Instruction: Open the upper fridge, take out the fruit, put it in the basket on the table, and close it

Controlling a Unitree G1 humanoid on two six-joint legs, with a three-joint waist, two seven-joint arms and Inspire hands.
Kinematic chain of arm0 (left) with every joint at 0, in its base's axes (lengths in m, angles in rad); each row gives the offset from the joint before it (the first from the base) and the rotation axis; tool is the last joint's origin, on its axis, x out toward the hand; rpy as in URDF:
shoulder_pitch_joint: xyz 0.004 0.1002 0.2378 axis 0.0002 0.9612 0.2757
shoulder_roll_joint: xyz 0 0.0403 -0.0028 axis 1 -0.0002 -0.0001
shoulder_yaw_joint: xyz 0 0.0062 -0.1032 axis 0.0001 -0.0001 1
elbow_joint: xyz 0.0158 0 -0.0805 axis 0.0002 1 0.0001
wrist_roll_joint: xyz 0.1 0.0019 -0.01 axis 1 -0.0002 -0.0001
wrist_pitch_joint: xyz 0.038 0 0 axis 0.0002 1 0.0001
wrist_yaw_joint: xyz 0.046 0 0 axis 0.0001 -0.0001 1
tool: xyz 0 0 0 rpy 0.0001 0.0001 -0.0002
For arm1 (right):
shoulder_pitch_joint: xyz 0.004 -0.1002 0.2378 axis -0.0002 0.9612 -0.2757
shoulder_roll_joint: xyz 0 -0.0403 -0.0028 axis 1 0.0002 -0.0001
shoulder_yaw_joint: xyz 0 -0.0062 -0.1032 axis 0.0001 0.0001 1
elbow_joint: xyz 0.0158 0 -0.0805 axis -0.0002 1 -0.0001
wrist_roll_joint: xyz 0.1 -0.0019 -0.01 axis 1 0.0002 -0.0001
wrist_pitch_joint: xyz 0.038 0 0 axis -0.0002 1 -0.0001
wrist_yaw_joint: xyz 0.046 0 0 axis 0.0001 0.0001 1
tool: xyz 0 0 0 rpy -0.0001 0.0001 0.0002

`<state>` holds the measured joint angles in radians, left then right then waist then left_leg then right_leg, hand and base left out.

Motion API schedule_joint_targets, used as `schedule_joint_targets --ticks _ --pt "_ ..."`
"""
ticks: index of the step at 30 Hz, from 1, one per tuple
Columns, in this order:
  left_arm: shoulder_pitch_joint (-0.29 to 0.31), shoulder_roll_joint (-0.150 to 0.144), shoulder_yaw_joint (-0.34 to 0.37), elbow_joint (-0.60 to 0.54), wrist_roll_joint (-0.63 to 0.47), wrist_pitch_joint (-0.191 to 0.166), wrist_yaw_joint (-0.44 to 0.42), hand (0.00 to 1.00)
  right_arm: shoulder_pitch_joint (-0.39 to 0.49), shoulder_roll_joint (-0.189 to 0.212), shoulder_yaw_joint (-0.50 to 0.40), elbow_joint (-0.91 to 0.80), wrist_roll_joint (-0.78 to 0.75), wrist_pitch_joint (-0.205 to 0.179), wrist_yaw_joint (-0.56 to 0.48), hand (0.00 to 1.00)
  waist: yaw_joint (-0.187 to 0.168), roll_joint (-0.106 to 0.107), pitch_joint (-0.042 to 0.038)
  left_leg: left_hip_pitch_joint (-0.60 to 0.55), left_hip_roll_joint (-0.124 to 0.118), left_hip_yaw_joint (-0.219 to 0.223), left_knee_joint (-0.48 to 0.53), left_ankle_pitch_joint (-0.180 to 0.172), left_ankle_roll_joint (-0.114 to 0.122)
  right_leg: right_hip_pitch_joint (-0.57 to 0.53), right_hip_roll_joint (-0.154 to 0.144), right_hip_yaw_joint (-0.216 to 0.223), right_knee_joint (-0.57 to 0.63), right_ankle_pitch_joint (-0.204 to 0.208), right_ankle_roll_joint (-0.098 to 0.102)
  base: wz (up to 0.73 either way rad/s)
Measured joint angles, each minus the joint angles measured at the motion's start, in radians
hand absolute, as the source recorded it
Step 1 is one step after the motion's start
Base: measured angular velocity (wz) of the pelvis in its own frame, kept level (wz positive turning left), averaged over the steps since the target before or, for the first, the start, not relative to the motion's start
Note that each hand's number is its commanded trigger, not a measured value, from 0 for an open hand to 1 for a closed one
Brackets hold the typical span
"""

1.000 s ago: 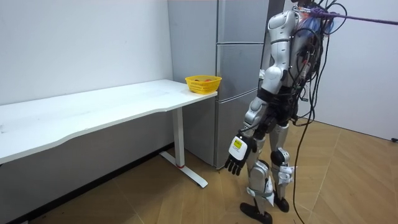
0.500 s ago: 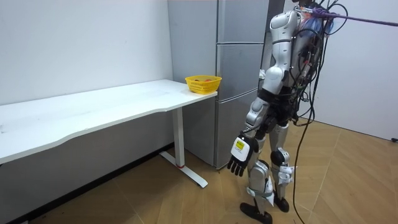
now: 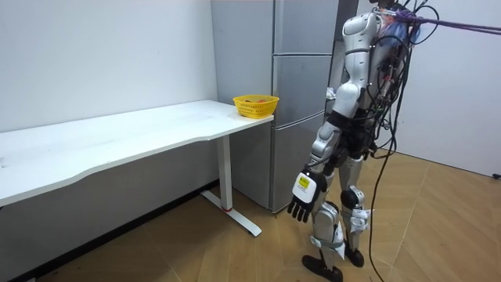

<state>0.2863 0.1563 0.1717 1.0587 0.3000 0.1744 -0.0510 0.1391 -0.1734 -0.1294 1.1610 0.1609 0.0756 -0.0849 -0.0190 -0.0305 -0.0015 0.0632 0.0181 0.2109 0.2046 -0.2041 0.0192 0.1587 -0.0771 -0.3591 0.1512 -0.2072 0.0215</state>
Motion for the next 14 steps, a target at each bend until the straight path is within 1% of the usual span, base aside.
schedule_joint_targets --ticks 7,14 --pt "0.001 -0.013 -0.005 0.000 0.022 0.008 -0.008 0.00 0.000 0.018 0.022 0.007 -0.031 0.000 0.020 0.00 0.001 0.004 0.0006 0.002 -0.001 0.003 -0.001 0.000 0.000 0.000 -0.001 0.001 -0.001 0.000 0.000 0.00" --pt "-0.001 -0.020 -0.011 0.002 0.032 0.007 -0.041 0.00 -0.009 0.022 0.034 0.044 -0.036 -0.002 0.053 0.00 0.005 0.004 0.0014 0.001 -0.003 0.000 0.001 -0.001 0.000 0.000 -0.002 -0.001 -0.001 -0.001 0.001 0.00"
